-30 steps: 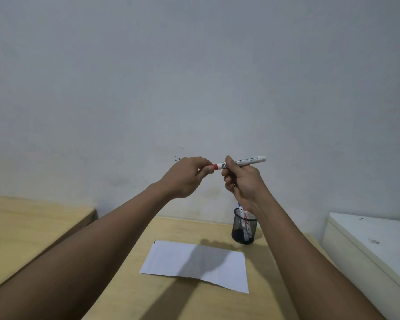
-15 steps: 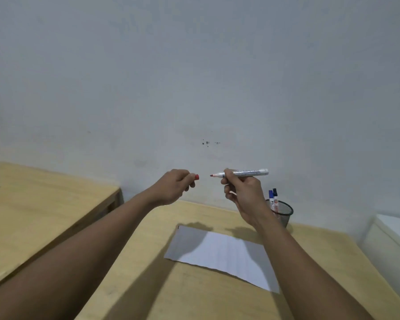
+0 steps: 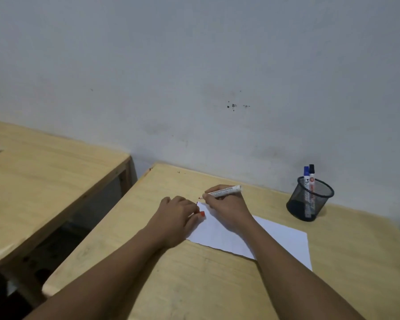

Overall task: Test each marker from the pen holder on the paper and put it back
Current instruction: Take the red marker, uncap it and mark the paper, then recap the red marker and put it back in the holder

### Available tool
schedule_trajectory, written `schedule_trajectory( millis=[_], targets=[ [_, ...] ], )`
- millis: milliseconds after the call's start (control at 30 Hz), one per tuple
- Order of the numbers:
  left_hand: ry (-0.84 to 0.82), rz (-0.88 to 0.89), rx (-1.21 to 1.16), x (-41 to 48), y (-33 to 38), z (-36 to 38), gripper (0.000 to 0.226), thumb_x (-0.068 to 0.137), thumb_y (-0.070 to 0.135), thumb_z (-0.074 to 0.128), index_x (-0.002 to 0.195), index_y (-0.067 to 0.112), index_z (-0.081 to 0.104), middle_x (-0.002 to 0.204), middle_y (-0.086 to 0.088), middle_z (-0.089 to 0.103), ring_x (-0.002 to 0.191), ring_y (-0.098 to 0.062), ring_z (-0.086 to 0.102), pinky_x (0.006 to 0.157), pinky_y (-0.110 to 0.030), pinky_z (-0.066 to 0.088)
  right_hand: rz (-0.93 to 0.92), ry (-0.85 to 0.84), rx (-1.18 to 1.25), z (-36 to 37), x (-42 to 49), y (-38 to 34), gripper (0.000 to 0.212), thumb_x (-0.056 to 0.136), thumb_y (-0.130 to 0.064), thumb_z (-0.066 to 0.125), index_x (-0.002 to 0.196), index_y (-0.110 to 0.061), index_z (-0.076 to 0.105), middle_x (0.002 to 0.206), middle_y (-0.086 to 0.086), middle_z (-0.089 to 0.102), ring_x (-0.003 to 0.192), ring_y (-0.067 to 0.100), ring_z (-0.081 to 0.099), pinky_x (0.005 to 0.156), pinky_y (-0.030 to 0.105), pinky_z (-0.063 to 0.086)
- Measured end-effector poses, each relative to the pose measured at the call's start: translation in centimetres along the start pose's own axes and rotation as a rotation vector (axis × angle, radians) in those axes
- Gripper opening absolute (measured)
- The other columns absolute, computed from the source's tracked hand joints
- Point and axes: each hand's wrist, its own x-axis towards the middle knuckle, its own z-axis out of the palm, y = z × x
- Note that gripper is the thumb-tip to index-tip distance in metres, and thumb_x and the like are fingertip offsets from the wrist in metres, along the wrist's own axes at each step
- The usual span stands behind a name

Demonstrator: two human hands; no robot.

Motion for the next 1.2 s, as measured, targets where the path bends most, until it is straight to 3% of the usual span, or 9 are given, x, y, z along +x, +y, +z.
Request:
schedule_trajectory(
  millis=[200, 300, 467, 600, 833, 1033, 1200],
  targets=[
    [0.096, 0.075, 0.039, -0.2, -0.6, 0.7, 0.04, 0.102, 0.051, 0.036, 0.087, 0.03, 0.067, 0.085, 0.009, 0.07, 0.085, -0.013, 0.056, 0.069, -0.034, 0.032, -0.015, 0.079, -0.054, 0.9, 0.7, 1.8, 0.008, 0.083, -0.015, 0.075, 0.08, -0.008, 0.077, 0.078, 0.005, 0.078, 0.061, 0.006, 0.067, 0.054, 0.02, 0.05],
    [0.097, 0.063, 0.047, 0.0, -0.6, 1.0, 0.043, 0.101, 0.053, 0.035, 0.091, 0.03, 0.07, 0.088, 0.01, 0.071, 0.086, -0.011, 0.057, 0.069, -0.034, 0.032, -0.021, 0.069, -0.064, 0.9, 0.8, 2.1, 0.01, 0.084, -0.014, 0.076, 0.081, -0.005, 0.076, 0.074, 0.004, 0.076, 0.058, 0.004, 0.065, 0.053, 0.019, 0.05],
    [0.098, 0.027, 0.02, -0.1, -0.4, 1.0, 0.044, 0.102, 0.053, 0.035, 0.08, 0.028, 0.064, 0.079, 0.01, 0.064, 0.082, -0.01, 0.051, 0.072, -0.034, 0.029, -0.006, 0.053, -0.089, 1.0, 1.1, 2.4, 0.012, 0.085, -0.023, 0.077, 0.08, -0.012, 0.076, 0.079, 0.005, 0.077, 0.065, 0.01, 0.069, 0.06, 0.026, 0.054],
    [0.098, 0.015, -0.017, -0.1, -0.5, 1.1, 0.042, 0.102, 0.053, 0.035, 0.082, 0.03, 0.065, 0.079, 0.011, 0.064, 0.078, -0.006, 0.044, 0.075, -0.036, 0.033, -0.025, 0.046, -0.096, 1.0, 1.1, 2.4, 0.014, 0.087, -0.021, 0.076, 0.082, -0.008, 0.076, 0.079, 0.01, 0.077, 0.063, 0.005, 0.067, 0.057, 0.02, 0.053],
    [0.079, -0.002, -0.035, -0.2, -0.3, 0.9, 0.045, 0.101, 0.055, 0.035, 0.094, 0.03, 0.072, 0.084, 0.011, 0.069, 0.084, -0.008, 0.054, 0.087, -0.041, 0.046, -0.023, 0.034, -0.127, 1.1, 1.2, 2.4, 0.014, 0.088, -0.024, 0.075, 0.085, -0.01, 0.077, 0.082, 0.008, 0.077, 0.067, 0.008, 0.07, 0.058, 0.019, 0.054],
    [0.108, 0.021, -0.029, -0.2, -0.3, 0.9, 0.04, 0.101, 0.052, 0.038, 0.085, 0.03, 0.067, 0.071, 0.015, 0.055, 0.075, -0.008, 0.044, 0.074, -0.035, 0.036, -0.015, 0.003, -0.115, 1.1, 1.2, 2.3, 0.017, 0.087, -0.022, 0.076, 0.081, -0.007, 0.075, 0.079, 0.011, 0.076, 0.066, 0.013, 0.068, 0.06, 0.029, 0.054],
    [0.1, 0.015, -0.025, -0.2, -0.2, 0.8, 0.04, 0.101, 0.052, 0.038, 0.088, 0.032, 0.07, 0.076, 0.011, 0.065, 0.077, -0.009, 0.05, 0.075, -0.037, 0.043, -0.007, -0.059, -0.086, 0.7, 1.1, 2.4, 0.02, 0.082, -0.022, 0.08, 0.079, -0.003, 0.074, 0.078, 0.017, 0.073, 0.064, 0.016, 0.064, 0.061, 0.035, 0.052]
  ],
)
